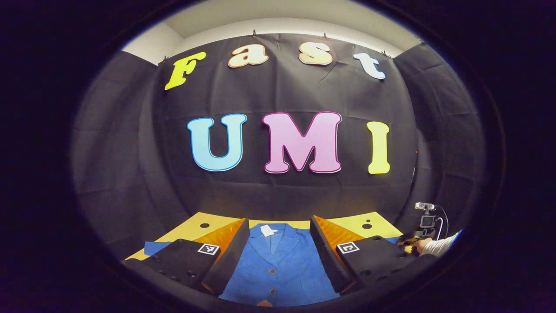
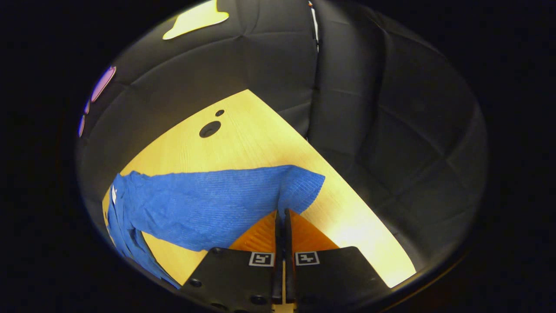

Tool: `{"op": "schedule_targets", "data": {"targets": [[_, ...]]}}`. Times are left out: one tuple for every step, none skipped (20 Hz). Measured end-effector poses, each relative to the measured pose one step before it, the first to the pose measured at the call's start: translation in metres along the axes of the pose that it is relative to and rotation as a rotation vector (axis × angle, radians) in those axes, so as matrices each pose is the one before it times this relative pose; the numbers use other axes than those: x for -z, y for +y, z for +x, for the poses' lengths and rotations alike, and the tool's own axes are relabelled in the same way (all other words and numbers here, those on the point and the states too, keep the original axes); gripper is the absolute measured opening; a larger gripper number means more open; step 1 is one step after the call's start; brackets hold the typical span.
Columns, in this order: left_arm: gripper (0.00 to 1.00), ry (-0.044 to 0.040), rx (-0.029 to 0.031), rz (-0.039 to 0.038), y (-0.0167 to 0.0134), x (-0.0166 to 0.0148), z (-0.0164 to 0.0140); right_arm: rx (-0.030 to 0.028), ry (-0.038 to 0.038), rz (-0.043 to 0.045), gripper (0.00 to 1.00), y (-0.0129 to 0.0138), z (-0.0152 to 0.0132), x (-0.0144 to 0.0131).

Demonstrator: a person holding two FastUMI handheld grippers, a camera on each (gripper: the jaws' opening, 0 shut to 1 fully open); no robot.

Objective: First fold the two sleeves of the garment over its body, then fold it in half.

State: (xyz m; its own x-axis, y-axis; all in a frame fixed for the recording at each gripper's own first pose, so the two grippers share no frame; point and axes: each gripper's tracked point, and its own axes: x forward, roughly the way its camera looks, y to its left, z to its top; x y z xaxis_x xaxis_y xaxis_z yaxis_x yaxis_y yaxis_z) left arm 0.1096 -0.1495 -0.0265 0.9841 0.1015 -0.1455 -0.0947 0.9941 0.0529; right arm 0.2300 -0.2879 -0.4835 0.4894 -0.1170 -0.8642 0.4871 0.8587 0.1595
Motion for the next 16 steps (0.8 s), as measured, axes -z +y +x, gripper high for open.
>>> {"op": "schedule_targets", "data": {"targets": [[0.80, -0.00661, 0.00489, 0.00469, -0.00133, -0.00109, -0.00132, -0.00748, 0.00142, 0.01222, 0.04, 0.00086, -0.00019, -0.00057], [0.80, -0.00159, 0.00107, 0.00558, 0.00051, -0.00025, -0.00073, -0.00681, -0.00125, -0.00174, 0.04, -0.00057, -0.00002, 0.00015], [0.80, 0.00351, -0.00393, 0.00278, 0.00384, 0.00362, -0.00090, -0.00280, -0.00470, -0.00902, 0.04, -0.00016, -0.00029, 0.00061], [0.80, 0.00453, -0.00516, -0.00413, 0.00497, 0.00190, -0.00076, 0.00419, -0.00094, -0.01270, 0.04, -0.00123, -0.00075, 0.00113], [0.80, 0.00396, -0.00705, -0.01092, 0.00741, 0.00250, -0.00066, 0.00566, -0.00366, -0.00565, 0.04, -0.00024, -0.00092, 0.00115], [0.80, 0.00646, -0.00869, -0.01365, 0.00668, 0.00255, -0.00080, 0.00677, -0.00240, 0.00445, 0.04, -0.00014, -0.00204, 0.00111], [0.80, 0.00709, -0.01032, -0.01313, 0.00729, 0.00419, -0.00120, 0.00089, -0.00015, 0.01534, 0.04, 0.00167, -0.00523, 0.00025], [0.80, 0.00440, -0.01160, -0.01365, 0.00858, 0.00183, -0.00123, 0.00058, -0.01232, 0.01117, 0.04, 0.00298, -0.00763, -0.00188], [0.81, 0.00261, -0.00985, -0.01518, 0.00840, 0.00214, -0.00217, 0.00082, -0.01987, 0.00207, 0.04, 0.00366, -0.00905, -0.00186], [0.81, 0.00423, -0.00625, -0.01594, 0.00778, 0.00289, -0.00151, -0.00448, -0.02216, -0.00254, 0.04, 0.00600, -0.00912, -0.00418], [0.80, 0.00685, -0.00218, -0.01500, 0.00732, 0.00514, -0.00048, -0.01048, -0.01848, -0.00016, 0.04, 0.00853, -0.01006, -0.00202], [0.80, 0.00925, -0.00023, -0.01307, 0.00784, 0.00454, -0.00054, -0.01095, -0.01557, -0.00292, 0.04, 0.00942, -0.01086, -0.00252], [0.80, 0.01167, 0.00215, -0.01252, 0.00850, 0.00545, -0.00011, -0.00839, -0.01330, -0.00261, 0.04, 0.01014, -0.01059, -0.00171], [0.81, 0.01037, 0.00285, -0.01341, 0.00951, 0.00321, -0.00099, -0.00818, -0.01513, -0.00337, 0.04, 0.01123, -0.01077, -0.00127], [0.81, 0.00677, 0.00510, -0.01287, 0.01014, 0.00363, -0.00189, -0.00589, -0.02284, -0.00580, 0.04, 0.01222, -0.01174, -0.00433], [0.80, 0.00259, 0.00516, -0.01052, 0.01119, -0.00001, -0.00113, -0.00688, -0.02551, -0.00599, 0.04, 0.01424, -0.01173, -0.00504]]}}
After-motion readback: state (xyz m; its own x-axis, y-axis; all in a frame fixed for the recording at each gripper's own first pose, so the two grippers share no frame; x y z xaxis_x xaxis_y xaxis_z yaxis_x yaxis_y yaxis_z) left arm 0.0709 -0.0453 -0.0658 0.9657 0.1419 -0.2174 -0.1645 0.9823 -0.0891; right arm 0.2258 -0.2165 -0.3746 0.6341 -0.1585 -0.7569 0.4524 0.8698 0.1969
